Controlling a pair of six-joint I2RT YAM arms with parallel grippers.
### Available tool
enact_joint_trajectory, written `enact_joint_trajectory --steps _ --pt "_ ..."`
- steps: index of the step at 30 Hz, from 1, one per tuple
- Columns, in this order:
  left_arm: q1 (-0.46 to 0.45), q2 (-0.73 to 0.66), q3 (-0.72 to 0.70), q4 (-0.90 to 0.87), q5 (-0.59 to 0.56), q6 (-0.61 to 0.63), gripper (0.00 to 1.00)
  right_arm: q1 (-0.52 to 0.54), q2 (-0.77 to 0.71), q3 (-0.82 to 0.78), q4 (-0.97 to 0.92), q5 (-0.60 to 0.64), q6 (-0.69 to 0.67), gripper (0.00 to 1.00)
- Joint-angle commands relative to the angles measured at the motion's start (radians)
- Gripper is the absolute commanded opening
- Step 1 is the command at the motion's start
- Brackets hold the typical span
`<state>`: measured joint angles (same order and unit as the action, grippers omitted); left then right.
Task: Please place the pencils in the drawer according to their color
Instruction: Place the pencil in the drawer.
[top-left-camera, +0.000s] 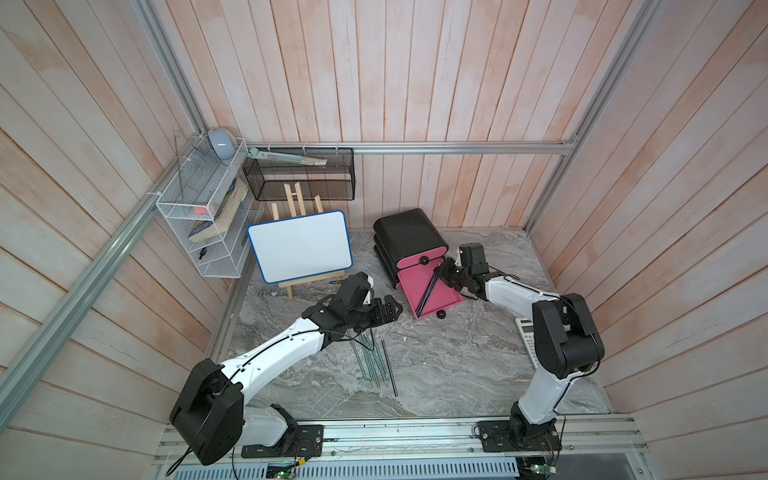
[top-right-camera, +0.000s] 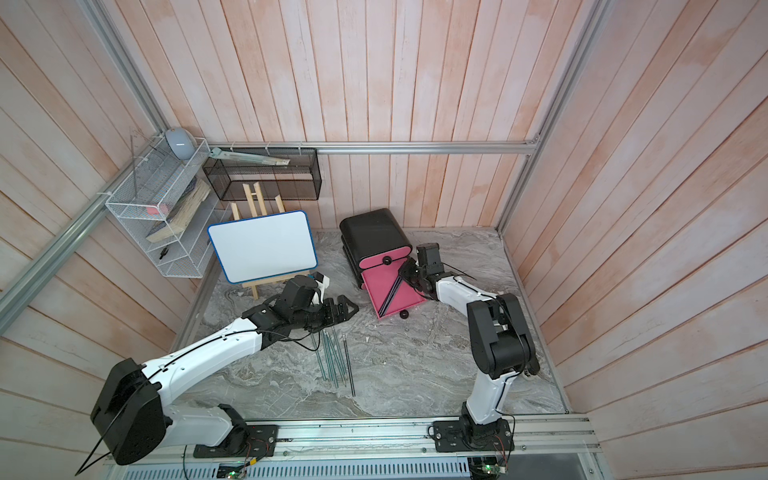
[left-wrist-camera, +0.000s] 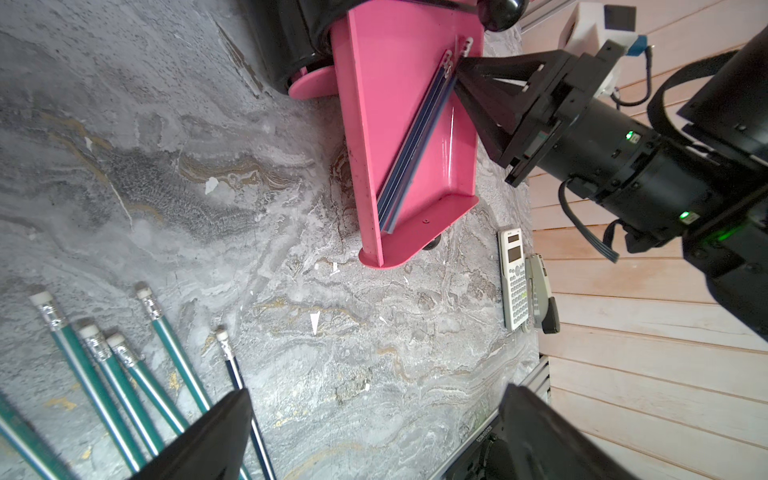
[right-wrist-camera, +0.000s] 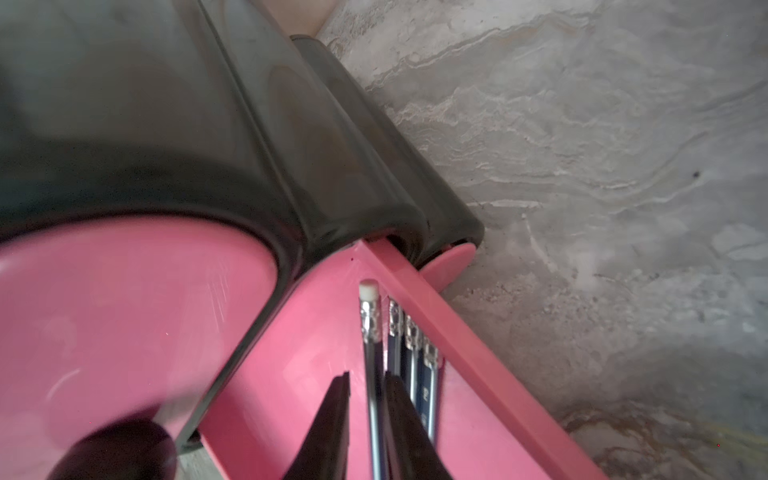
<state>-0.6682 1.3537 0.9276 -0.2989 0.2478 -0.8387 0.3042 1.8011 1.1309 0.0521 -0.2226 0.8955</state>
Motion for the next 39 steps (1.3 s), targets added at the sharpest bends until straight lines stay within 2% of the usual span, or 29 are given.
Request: enact_joint_trajectory --steps 1,7,15,19,23,30,39 --pt "-0.004 -0.011 0.021 0.001 -0.02 0.005 0.99 -0.005 0.003 0.025 0.002 0.002 -0.011 0.27" --pt "-0.004 -0.02 0.016 -0.001 -0.031 0.003 1.0 -0.004 -0.061 -0.008 -0.007 -0.007 -0.028 0.29" --pt "-0.001 -0.049 -0.023 -0.013 -0.068 0.002 1.0 0.018 -0.228 -0.098 -0.064 -0.005 -0.08 0.32" --pt "0.007 -0.064 -0.05 -0.016 -0.089 -0.006 1.0 0.072 -0.292 -0.13 -0.113 0.024 -0.108 0.32" --pt "0.027 -0.087 -0.087 -0.016 -0.096 -0.02 1.0 0.171 -0.321 -0.137 -0.172 0.065 -0.141 0.32" --pt "0.11 -0.158 -0.171 -0.012 -0.073 -0.04 1.0 0.372 -0.271 -0.107 -0.248 0.14 -0.17 0.32" --pt "0.204 -0.21 -0.222 -0.022 -0.028 -0.028 0.99 0.529 -0.085 -0.024 -0.315 0.192 -0.213 0.32"
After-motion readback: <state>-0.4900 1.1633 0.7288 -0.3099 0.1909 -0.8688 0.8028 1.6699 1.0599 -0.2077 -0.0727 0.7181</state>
